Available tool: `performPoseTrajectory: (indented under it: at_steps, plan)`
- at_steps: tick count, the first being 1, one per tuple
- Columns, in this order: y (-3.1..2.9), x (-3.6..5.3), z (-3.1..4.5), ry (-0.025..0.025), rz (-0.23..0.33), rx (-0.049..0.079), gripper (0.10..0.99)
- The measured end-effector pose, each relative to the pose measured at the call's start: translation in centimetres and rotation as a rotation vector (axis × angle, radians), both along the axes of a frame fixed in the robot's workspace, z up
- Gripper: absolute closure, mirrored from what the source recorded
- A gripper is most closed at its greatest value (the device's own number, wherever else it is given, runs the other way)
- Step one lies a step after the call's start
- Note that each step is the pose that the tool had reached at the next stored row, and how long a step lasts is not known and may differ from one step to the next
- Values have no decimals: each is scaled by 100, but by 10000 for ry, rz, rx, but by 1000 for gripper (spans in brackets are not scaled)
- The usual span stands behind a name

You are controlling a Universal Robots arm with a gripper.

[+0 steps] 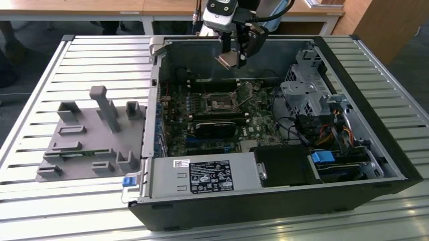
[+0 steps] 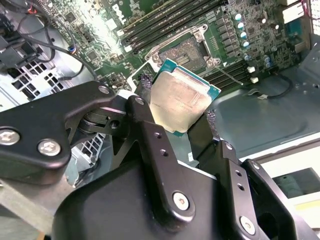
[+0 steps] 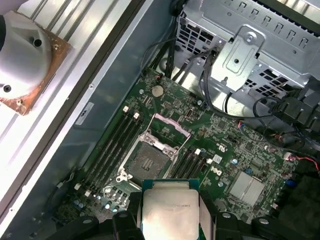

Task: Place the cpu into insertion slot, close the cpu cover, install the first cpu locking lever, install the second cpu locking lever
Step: 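Place the cpu into insertion slot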

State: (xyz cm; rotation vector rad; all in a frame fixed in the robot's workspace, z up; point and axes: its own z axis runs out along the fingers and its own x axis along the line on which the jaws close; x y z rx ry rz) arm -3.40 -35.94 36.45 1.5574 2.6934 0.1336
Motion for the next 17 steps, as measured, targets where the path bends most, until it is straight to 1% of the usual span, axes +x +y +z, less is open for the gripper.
performPoseTrajectory:
  at_steps: [17]
  plan:
    - [0,0,-6,0,-1434,0,545]
